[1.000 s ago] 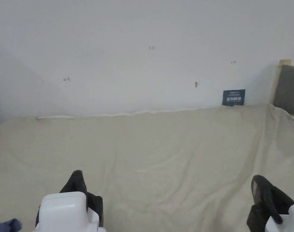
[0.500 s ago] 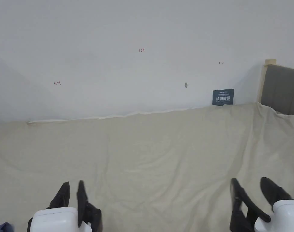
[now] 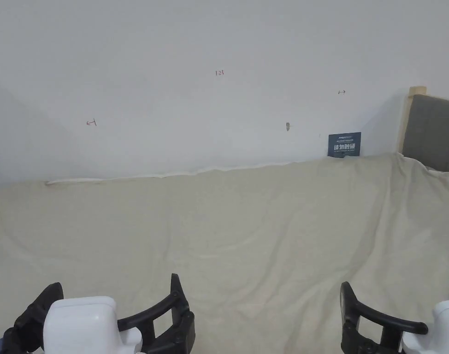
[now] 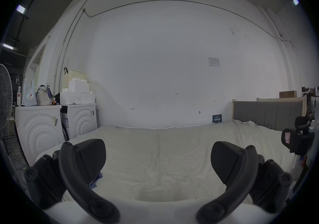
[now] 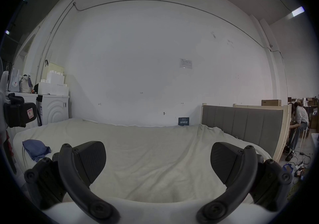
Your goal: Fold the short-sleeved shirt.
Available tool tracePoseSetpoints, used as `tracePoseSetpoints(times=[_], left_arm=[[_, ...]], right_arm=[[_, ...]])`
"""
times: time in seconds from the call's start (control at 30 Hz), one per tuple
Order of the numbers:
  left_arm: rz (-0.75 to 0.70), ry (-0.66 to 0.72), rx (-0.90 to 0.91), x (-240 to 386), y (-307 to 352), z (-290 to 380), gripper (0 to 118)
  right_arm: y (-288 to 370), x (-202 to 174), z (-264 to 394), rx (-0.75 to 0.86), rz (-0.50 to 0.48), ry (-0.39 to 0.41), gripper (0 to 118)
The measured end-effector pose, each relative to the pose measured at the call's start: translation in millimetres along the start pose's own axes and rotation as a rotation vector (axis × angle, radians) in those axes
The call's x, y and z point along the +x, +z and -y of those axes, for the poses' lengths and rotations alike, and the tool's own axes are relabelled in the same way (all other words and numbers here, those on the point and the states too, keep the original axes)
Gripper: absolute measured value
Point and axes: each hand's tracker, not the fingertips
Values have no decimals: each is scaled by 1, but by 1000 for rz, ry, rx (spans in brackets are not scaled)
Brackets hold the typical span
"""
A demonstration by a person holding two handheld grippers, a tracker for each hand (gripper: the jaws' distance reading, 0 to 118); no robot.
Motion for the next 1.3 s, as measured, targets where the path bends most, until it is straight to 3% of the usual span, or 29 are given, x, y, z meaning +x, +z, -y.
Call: tracePoseSetpoints(times=[0.27, 0.5, 1.3], left_arm=[[-60, 5, -63, 5, -10, -4, 118], [-14, 185, -156, -4, -13, -6, 118], [-51, 170, -205, -7, -21, -5, 118]], right_arm=[[-4, -2, -1, -30, -12, 7, 118], [-8, -5, 0, -53, -26, 14, 118], [-15, -14, 1, -83, -58, 1, 118]])
